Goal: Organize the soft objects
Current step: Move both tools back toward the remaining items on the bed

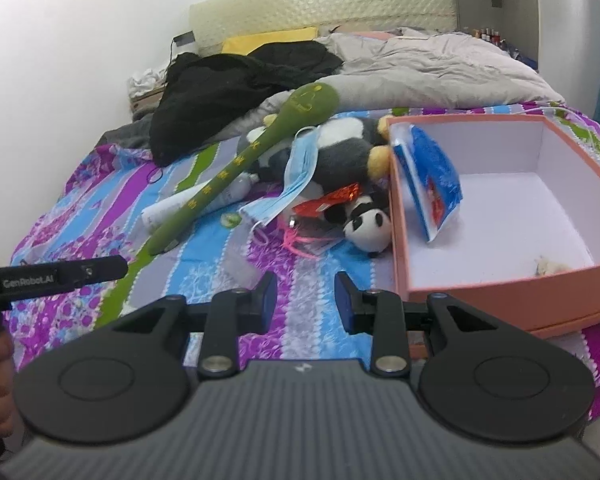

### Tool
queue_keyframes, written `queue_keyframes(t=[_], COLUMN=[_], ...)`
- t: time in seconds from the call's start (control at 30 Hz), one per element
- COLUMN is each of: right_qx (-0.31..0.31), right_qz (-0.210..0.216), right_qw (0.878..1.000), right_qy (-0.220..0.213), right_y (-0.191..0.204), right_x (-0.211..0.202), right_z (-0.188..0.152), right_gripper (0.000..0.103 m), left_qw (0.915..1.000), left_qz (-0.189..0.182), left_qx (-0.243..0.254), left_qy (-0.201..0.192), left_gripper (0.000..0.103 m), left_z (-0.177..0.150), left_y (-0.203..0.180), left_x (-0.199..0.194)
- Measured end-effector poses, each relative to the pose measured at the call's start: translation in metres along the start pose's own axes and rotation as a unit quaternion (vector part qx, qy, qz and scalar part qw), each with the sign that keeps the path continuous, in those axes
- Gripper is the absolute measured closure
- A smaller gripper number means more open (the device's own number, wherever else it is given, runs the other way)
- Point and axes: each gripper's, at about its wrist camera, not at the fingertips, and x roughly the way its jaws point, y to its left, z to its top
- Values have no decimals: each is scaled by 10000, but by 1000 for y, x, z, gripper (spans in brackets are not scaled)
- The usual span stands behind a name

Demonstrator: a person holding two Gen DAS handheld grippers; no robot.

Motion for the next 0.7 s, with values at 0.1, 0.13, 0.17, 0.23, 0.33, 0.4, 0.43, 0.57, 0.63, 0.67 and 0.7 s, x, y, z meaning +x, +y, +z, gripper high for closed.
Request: queue_keyframes(t=[0.1, 0.13, 0.17, 0.23, 0.33, 0.4, 0.43, 0.57, 0.63, 0.67, 0.7], right_qx=[2, -17, -37, -66, -128, -171, -187, -279, -303, -306, -314], right_qz=[32, 36, 28, 1, -42, -75, -86, -72, -52, -38, -30], right_qw=[10000, 10000, 9999, 9999, 9997, 9995, 9994, 9990, 9988, 9987, 9987], right_qy=[50, 73, 100, 158, 203, 252, 268, 337, 380, 395, 409], right_y=[6, 8, 9, 11, 13, 13, 13, 15, 15, 15, 15], right_x=[0, 1, 2, 7, 17, 27, 32, 56, 71, 79, 87], right_z=[-8, -10, -10, -12, -11, -9, -8, -2, 1, 2, 4], right_gripper=[68, 68, 68, 68, 68, 68, 68, 68, 68, 68, 68], left_qw=[9999, 9999, 9999, 9999, 9997, 9994, 9993, 9990, 9987, 9987, 9988], left_qz=[47, 19, 12, 11, -64, -93, -75, -8, -18, -27, -34], left_qx=[-77, -83, -85, -100, -197, -261, -273, -277, -271, -242, -197], left_qy=[66, 72, 70, 78, 118, 209, 227, 357, 424, 444, 449], left_gripper=[55, 55, 55, 55, 55, 55, 55, 53, 50, 48, 46], left_z=[-8, -10, -12, -14, -17, -19, -20, -23, -23, -23, -23], left_y=[4, 5, 6, 7, 12, 15, 17, 23, 26, 27, 28], left_x=[3, 4, 5, 10, 22, 33, 40, 66, 81, 89, 96])
